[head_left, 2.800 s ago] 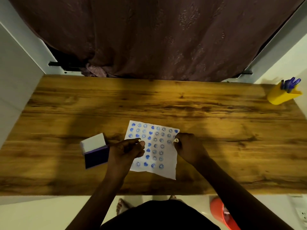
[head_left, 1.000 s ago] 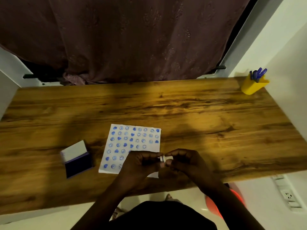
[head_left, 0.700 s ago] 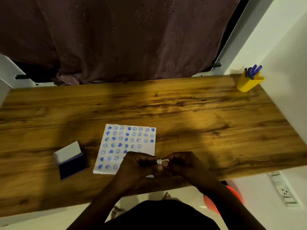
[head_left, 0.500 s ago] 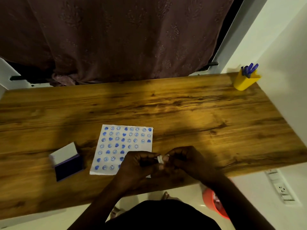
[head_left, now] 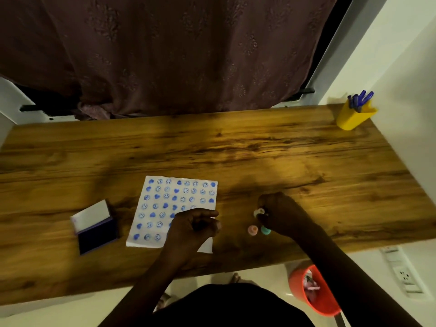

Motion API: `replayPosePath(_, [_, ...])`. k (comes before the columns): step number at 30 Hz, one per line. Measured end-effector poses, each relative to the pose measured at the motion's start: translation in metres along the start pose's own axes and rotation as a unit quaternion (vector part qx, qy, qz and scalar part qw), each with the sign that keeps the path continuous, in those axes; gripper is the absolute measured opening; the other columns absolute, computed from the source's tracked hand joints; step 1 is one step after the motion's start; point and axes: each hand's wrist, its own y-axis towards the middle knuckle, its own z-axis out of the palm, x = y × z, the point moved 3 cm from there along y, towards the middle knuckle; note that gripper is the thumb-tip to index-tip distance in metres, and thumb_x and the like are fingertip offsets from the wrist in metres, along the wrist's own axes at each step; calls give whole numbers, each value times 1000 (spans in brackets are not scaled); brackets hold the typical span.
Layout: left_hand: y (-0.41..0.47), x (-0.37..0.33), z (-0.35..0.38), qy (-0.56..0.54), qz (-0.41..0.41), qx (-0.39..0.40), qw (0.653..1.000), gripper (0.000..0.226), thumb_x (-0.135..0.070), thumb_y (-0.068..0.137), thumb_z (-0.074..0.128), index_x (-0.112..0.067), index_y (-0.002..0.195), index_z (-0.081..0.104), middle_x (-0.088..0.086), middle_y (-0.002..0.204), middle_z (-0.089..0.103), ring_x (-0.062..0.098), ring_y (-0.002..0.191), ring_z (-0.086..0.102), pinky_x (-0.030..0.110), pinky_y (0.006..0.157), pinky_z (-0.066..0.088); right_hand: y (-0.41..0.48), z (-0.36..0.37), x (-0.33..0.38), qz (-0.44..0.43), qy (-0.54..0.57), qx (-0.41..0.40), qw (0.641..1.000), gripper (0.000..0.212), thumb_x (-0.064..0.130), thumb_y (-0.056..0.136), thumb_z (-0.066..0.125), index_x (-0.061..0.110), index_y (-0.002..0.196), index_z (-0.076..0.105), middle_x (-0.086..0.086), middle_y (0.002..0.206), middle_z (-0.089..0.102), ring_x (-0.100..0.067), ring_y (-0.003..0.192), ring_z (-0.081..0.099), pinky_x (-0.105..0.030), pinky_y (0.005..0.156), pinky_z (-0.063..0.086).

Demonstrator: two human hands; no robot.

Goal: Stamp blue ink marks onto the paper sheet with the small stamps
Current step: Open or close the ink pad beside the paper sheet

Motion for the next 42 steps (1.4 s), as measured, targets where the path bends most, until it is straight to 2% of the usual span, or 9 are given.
replayPosePath(9, [6, 4, -7, -2, 6, -21, 1000, 24, -12, 81, 87, -24, 101, 81, 0, 84, 84, 17, 83, 82, 48, 94, 62, 6, 5, 5, -9, -45, 37, 998, 19, 33, 77, 71, 17, 88, 69, -2, 90, 75, -24, 86, 73, -25, 62, 41])
replayPosePath(13, [7, 4, -9, -3, 12, -27, 1000, 23, -12, 82, 87, -22, 102, 81, 1, 84, 84, 18, 84, 82, 49, 94, 62, 6, -4, 7, 2, -25, 24, 999, 40, 43, 81, 72, 21, 114, 69, 0, 103, 76, -20, 98, 71, -28, 78, 51])
replayPosePath(16, [8, 5, -14, -4, 20, -31, 999, 23, -13, 82, 86, -23, 102, 80, 1, 83, 84, 18, 84, 82, 49, 94, 62, 9, -22, 16, -10, -5, 1, 1000, 33, 47, 83, 73, 23, 105, 73, 2, 87, 80, -14, 85, 75, -32, 75, 58])
replayPosePath(20, [6, 5, -29, 3, 34, -58, 998, 24, -13, 83, 86, -30, 98, 79, -3, 83, 84, 15, 83, 82, 45, 92, 63, 15, -41, 44, -25, 94, -38, 995, 22, 46, 86, 72, 24, 87, 73, 6, 76, 75, -7, 69, 70, -33, 64, 58])
replayPosePath(25, [2, 5, -59, 6, 42, -92, 995, 28, -8, 83, 85, -32, 97, 78, -2, 86, 85, 17, 83, 82, 42, 88, 65, 34, -40, 89, -50, 168, -36, 984, 6, 35, 90, 72, 29, 89, 74, 25, 78, 68, 10, 72, 65, -7, 59, 45])
replayPosePath(33, [-19, 20, -127, -2, 20, -168, 986, 25, -9, 85, 83, -30, 99, 80, -4, 87, 85, 14, 84, 82, 33, 80, 65, 66, -15, 164, -81, 243, -8, 967, 15, 40, 89, 73, 28, 93, 80, 16, 89, 78, 6, 80, 69, -5, 64, 46])
replayPosePath(37, [-33, 32, -167, 6, 28, -236, 971, 26, -7, 85, 82, -32, 87, 79, -17, 80, 82, 5, 80, 80, 12, 68, 58, 80, 0, 203, -86, 284, 11, 955, 11, 35, 89, 75, 26, 91, 81, 15, 85, 78, 6, 77, 70, -5, 62, 47])
replayPosePath(40, [-43, 44, -198, 30, 24, -267, 963, 24, -5, 90, 77, -29, 87, 77, -24, 76, 79, -6, 74, 76, 8, 65, 56, 90, 13, 234, -92, 298, 29, 950, 11, 32, 89, 75, 23, 91, 81, 12, 83, 78, 1, 74, 72, -13, 65, 55])
replayPosePath(42, [-48, 53, -220, 31, 24, -300, 953, 21, -8, 94, 74, -29, 92, 76, -16, 81, 81, 2, 78, 78, 12, 66, 59, 95, 23, 254, -93, 299, 44, 949, 13, 33, 90, 75, 22, 93, 81, 10, 86, 78, -4, 74, 72, -24, 69, 59])
